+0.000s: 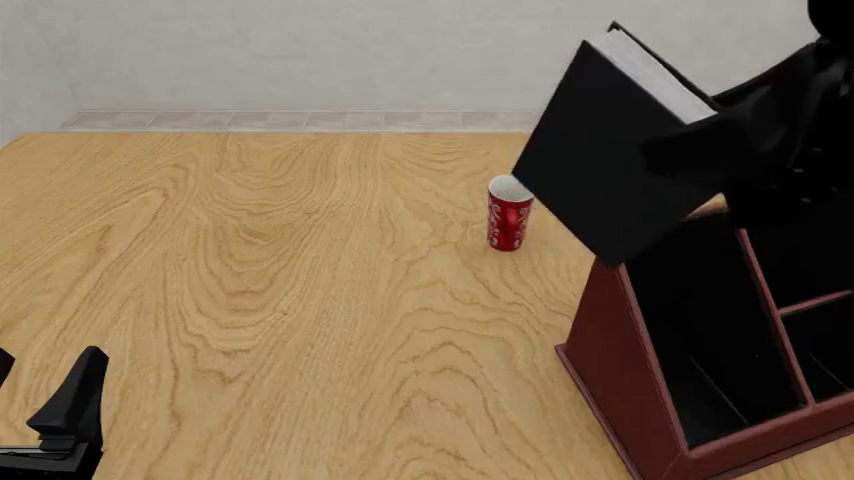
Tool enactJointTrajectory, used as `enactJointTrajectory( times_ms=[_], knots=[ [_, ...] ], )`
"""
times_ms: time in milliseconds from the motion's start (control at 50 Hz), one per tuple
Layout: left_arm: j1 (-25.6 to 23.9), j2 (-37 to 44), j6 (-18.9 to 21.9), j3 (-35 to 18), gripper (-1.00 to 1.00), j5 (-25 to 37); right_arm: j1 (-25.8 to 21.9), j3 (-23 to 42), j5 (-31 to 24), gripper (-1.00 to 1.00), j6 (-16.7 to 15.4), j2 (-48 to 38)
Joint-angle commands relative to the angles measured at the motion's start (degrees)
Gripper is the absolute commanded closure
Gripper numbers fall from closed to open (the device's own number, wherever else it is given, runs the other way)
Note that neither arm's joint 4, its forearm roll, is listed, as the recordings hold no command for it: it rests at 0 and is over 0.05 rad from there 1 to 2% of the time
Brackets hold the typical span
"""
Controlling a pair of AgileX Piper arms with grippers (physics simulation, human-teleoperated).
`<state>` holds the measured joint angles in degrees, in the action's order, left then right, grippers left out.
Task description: Pick up the book and place it in the left compartment of the caddy.
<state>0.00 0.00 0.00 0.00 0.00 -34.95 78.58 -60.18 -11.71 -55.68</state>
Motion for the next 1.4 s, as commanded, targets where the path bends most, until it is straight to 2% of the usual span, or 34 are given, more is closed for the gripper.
enactJointTrajectory(
  times_ms=[20,460,1400],
  knots=[
    [0.0,0.0,0.0,0.0,-1.0,0.0,3.34,0.69,-3.03,1.0,0.86,3.42],
    [0.0,0.0,0.0,0.0,-1.0,0.0,8.99,-1.49,-6.12,1.0,0.43,8.09],
    [0.0,0.0,0.0,0.0,-1.0,0.0,21.56,-12.57,-8.27,1.0,1.41,15.85]
  ],
)
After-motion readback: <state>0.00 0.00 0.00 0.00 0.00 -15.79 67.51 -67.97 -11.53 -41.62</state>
